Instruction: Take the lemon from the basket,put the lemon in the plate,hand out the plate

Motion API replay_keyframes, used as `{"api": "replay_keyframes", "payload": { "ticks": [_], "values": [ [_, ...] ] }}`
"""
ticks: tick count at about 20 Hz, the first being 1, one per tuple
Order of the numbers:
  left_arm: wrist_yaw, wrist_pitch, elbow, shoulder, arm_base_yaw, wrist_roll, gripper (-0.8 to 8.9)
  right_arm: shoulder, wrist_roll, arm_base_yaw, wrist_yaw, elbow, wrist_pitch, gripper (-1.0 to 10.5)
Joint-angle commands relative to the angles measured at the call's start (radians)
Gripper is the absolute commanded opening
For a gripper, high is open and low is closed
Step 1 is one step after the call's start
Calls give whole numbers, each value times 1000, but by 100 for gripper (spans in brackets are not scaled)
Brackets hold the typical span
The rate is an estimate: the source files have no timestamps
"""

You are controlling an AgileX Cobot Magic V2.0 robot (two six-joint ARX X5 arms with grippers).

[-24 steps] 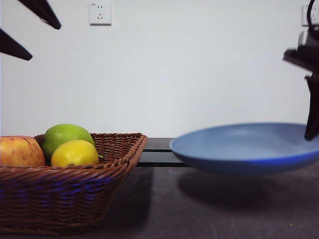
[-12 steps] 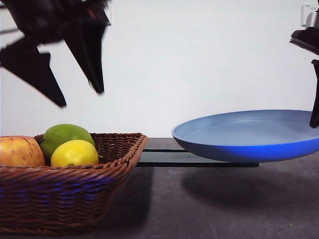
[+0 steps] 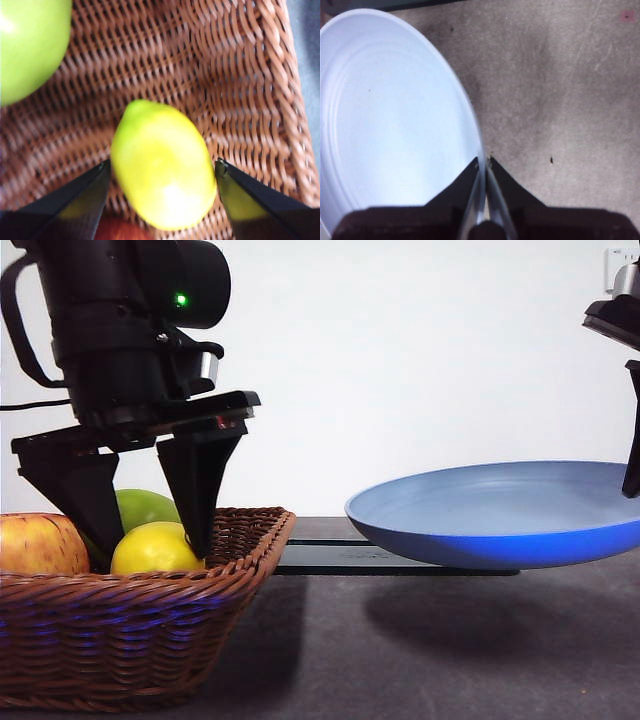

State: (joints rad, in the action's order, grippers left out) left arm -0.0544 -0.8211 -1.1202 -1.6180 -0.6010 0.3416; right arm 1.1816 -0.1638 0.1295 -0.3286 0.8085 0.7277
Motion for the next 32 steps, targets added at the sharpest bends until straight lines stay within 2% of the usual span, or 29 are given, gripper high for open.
{"api": "replay_keyframes", "payload": {
  "ticks": [1, 8, 11, 13, 17, 20, 24, 26, 28, 32],
  "values": [
    [2, 33, -16, -20, -15, -6, 365, 5, 9, 1, -6, 22, -8, 4],
    [-6, 45, -16, -38, -16, -19, 356, 5, 17, 1, -6, 22, -7, 4],
    [-6, 33, -16, -38, -20, -30, 235, 5, 23, 1, -6, 22, -7, 4],
    [-5, 34, -16, -38, -20, -32, 204, 5, 24, 1, -6, 22, -7, 4],
    [-4, 29, -29, -28, -15, -57, 203, 5, 24, 1, -5, 22, -8, 4],
    [-11, -29, -113, -2, -15, -58, 203, 5, 23, 0, -2, 22, -15, 4],
    [-191, -10, -272, 34, -57, -61, 204, 5, 14, 1, -4, 22, -35, 4],
    [-229, 33, -330, 35, -109, -86, 204, 5, -4, 2, -8, 22, -46, 4],
    [-214, 109, -335, 33, -177, -111, 204, 5, -8, 2, -12, 22, -47, 4],
    [-40, 164, -335, -17, -301, -139, 204, 5, -22, 3, -23, 22, -46, 4]
  ]
}}
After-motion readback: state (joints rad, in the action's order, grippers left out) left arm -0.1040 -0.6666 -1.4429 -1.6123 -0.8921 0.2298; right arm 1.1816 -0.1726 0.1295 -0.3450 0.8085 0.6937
